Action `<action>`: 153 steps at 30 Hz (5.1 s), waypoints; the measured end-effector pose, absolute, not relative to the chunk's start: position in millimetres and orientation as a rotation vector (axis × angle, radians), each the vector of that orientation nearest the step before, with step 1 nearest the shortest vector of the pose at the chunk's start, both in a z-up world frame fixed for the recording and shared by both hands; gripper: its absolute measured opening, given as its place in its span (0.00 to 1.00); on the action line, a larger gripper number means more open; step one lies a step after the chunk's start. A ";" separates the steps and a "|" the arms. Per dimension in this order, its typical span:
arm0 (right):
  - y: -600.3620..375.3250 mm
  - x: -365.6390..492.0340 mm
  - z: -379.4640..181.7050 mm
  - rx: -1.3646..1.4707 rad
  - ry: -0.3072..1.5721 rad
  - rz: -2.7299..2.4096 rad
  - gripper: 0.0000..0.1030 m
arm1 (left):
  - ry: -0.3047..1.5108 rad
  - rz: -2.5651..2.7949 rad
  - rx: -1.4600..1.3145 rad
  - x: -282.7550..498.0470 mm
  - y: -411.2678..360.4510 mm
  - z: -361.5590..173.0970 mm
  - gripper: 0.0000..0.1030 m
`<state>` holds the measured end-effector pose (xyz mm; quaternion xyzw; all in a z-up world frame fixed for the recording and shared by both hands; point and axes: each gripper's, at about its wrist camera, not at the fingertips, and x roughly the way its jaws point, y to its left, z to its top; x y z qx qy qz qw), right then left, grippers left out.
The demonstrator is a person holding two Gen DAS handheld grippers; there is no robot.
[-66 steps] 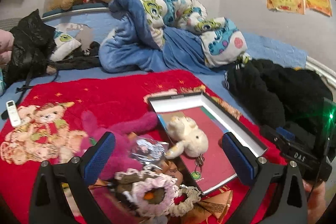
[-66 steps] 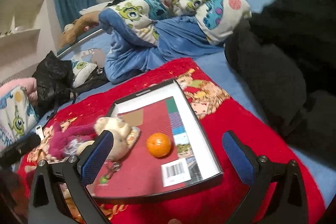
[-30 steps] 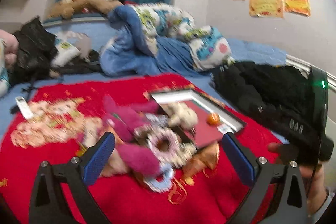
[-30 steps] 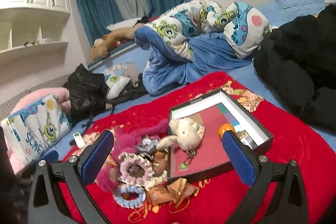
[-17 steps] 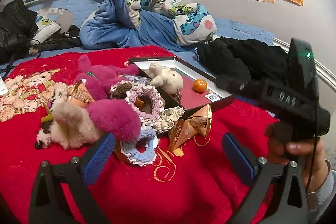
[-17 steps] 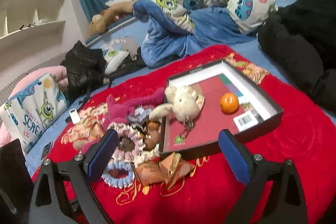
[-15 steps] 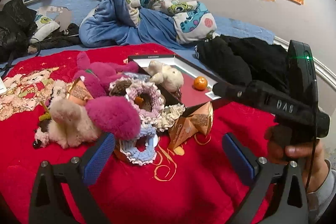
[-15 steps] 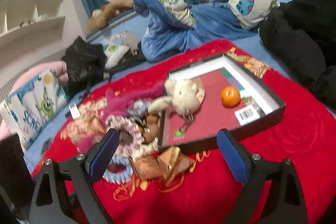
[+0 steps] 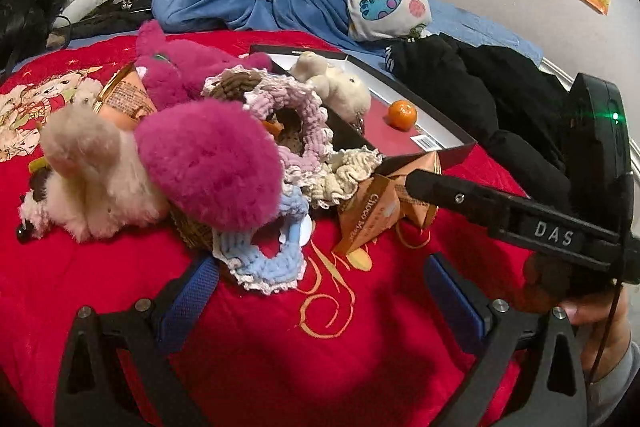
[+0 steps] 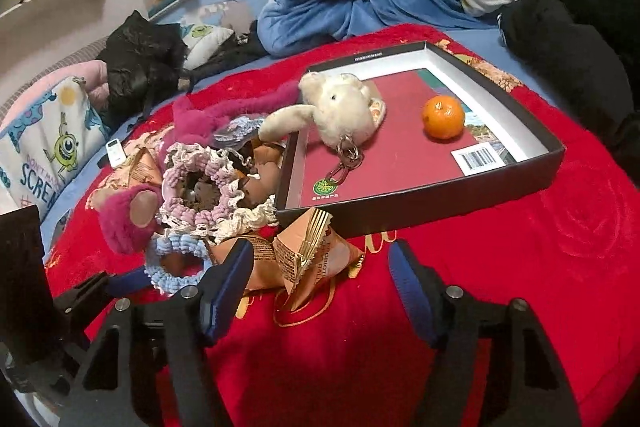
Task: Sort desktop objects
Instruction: 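Grasp the brown snack packet with the right gripper while the left gripper grasps the blue scrunchie, then carry the snack packet with the right gripper while the left gripper carries the scrunchie over the box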
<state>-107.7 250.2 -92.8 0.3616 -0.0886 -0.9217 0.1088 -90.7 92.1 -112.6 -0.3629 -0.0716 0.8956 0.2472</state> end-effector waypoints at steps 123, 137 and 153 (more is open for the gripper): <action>339.5 -100.0 -59.0 0.918 -0.527 -2.871 0.29 | -0.028 2.511 -0.783 -64.8 192.7 -47.4 0.11; 346.9 -161.8 -67.8 0.967 -0.479 -2.866 0.29 | -0.060 2.550 -0.811 -157.4 211.5 -74.3 0.11; 317.8 -179.2 -87.7 1.045 -0.044 -2.942 0.30 | 0.016 2.575 -0.862 -169.5 219.8 -100.5 0.11</action>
